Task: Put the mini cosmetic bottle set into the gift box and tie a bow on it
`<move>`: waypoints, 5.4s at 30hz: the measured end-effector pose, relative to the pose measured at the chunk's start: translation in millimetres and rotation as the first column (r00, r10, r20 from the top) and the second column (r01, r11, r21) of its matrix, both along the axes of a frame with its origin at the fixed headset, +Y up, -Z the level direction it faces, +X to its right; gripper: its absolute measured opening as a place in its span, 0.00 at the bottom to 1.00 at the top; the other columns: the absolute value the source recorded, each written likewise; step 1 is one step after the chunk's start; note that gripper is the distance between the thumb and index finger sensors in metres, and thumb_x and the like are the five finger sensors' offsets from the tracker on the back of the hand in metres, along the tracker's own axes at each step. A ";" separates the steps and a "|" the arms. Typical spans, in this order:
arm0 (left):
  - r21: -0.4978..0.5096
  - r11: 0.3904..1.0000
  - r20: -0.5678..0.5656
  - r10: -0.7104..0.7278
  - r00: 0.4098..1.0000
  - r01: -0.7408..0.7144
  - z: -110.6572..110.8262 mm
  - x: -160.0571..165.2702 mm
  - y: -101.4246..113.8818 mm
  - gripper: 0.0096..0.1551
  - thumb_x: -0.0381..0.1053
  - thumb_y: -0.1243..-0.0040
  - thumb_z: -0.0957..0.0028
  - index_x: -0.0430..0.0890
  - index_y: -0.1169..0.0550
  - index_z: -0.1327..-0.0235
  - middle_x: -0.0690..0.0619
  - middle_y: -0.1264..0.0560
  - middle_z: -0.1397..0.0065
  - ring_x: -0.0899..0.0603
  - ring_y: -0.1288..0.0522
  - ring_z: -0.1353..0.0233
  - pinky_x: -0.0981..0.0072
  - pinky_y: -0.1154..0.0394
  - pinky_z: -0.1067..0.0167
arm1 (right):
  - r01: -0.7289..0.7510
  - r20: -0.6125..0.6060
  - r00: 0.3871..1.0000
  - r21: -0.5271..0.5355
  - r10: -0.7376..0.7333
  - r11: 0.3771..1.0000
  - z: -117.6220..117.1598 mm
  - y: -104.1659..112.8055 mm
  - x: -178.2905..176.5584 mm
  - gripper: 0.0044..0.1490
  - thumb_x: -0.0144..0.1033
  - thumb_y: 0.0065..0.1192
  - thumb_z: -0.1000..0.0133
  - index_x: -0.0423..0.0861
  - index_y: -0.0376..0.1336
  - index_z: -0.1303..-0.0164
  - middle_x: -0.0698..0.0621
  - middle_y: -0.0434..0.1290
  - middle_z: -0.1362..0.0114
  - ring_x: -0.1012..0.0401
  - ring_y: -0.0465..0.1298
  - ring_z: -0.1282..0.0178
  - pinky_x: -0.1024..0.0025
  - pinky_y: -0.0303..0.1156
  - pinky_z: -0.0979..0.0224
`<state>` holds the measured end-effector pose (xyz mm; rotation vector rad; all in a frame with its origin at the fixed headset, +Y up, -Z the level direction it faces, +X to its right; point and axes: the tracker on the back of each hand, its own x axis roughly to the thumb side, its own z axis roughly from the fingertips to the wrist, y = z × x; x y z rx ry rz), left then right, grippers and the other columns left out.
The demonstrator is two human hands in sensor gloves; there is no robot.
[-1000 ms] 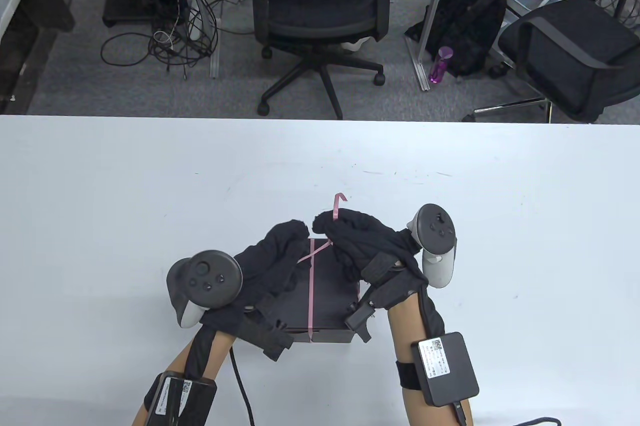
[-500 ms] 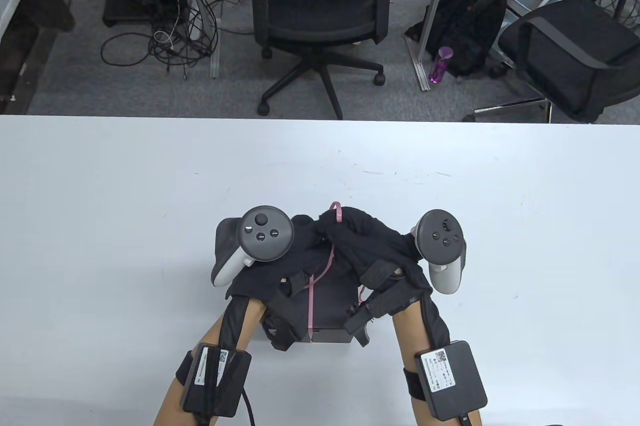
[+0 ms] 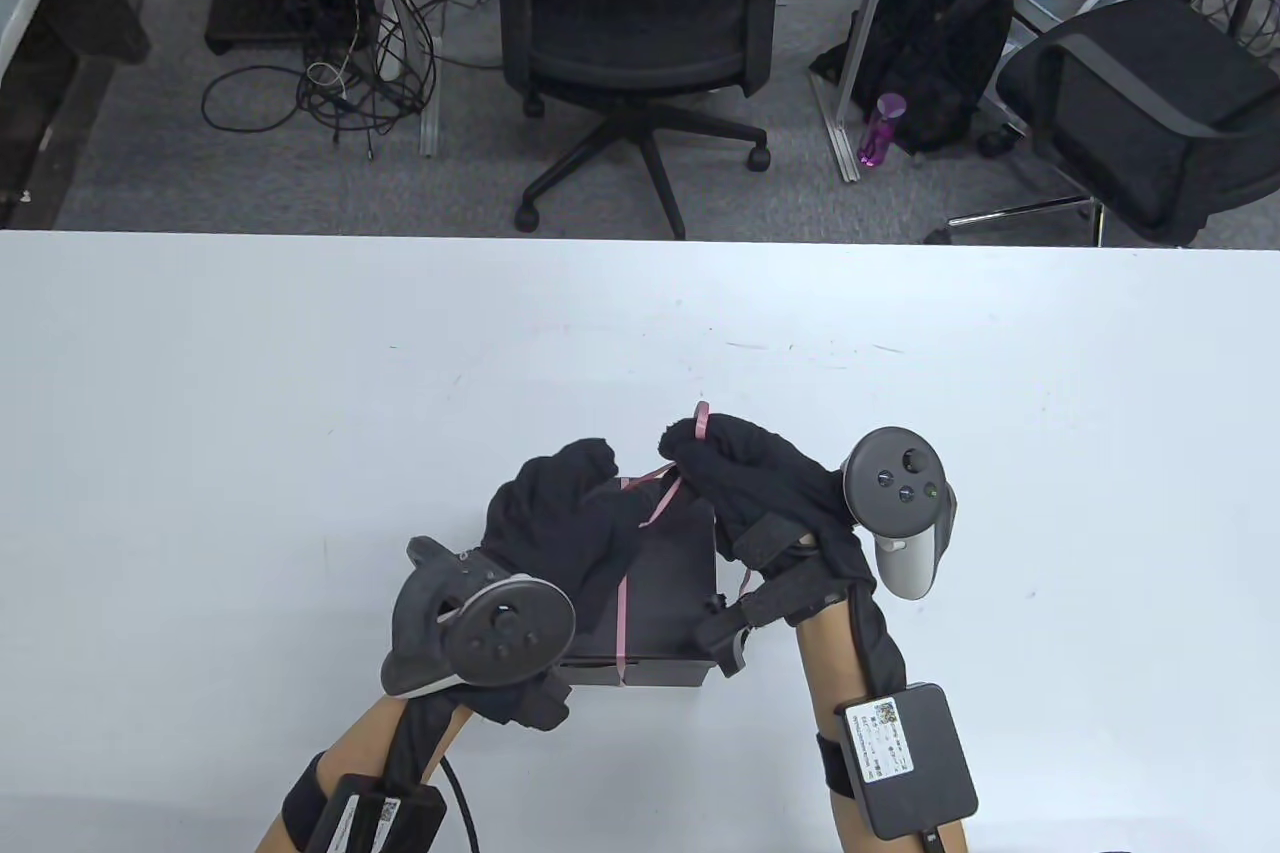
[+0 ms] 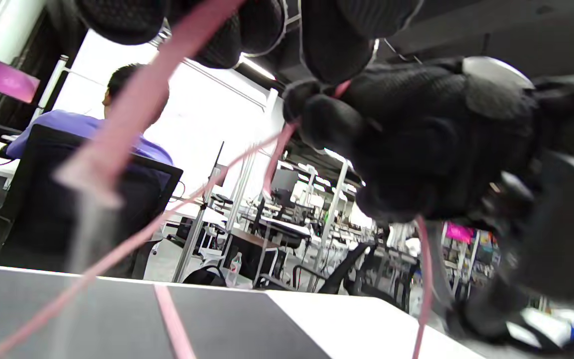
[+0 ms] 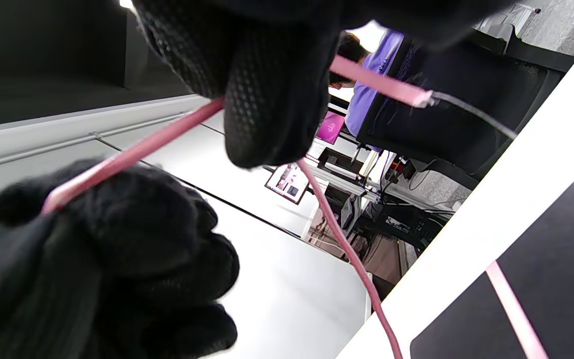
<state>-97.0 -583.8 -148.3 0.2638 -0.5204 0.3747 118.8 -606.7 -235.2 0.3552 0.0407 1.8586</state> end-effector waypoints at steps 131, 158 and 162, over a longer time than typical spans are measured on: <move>-0.523 0.774 -0.271 0.245 0.931 -0.356 -32.4 -98.3 -172.7 0.22 0.51 0.51 0.35 0.54 0.25 0.29 0.51 0.28 0.33 0.39 0.24 0.40 0.38 0.28 0.33 | -0.301 -0.122 0.952 -0.188 0.282 0.935 36.7 -122.3 44.1 0.26 0.23 0.52 0.38 0.22 0.62 0.36 0.16 0.55 0.23 0.24 0.63 0.31 0.29 0.65 0.35; -0.517 0.714 -0.360 0.319 0.877 -0.472 -30.1 -106.2 -181.0 0.20 0.51 0.56 0.33 0.51 0.25 0.34 0.61 0.20 0.62 0.56 0.24 0.77 0.63 0.19 0.72 | -0.972 0.100 0.237 0.017 0.966 0.236 48.8 -102.7 10.5 0.28 0.16 0.50 0.39 0.34 0.66 0.28 0.36 0.76 0.38 0.69 0.77 0.77 0.79 0.77 0.76; -0.548 0.698 -0.342 0.316 0.885 -0.461 -30.5 -108.0 -180.7 0.20 0.52 0.56 0.33 0.51 0.25 0.34 0.61 0.20 0.64 0.56 0.24 0.77 0.63 0.19 0.72 | -0.951 0.153 0.297 -0.034 0.942 0.306 50.5 -105.1 6.8 0.38 0.28 0.45 0.34 0.25 0.46 0.17 0.35 0.74 0.39 0.70 0.76 0.76 0.80 0.77 0.74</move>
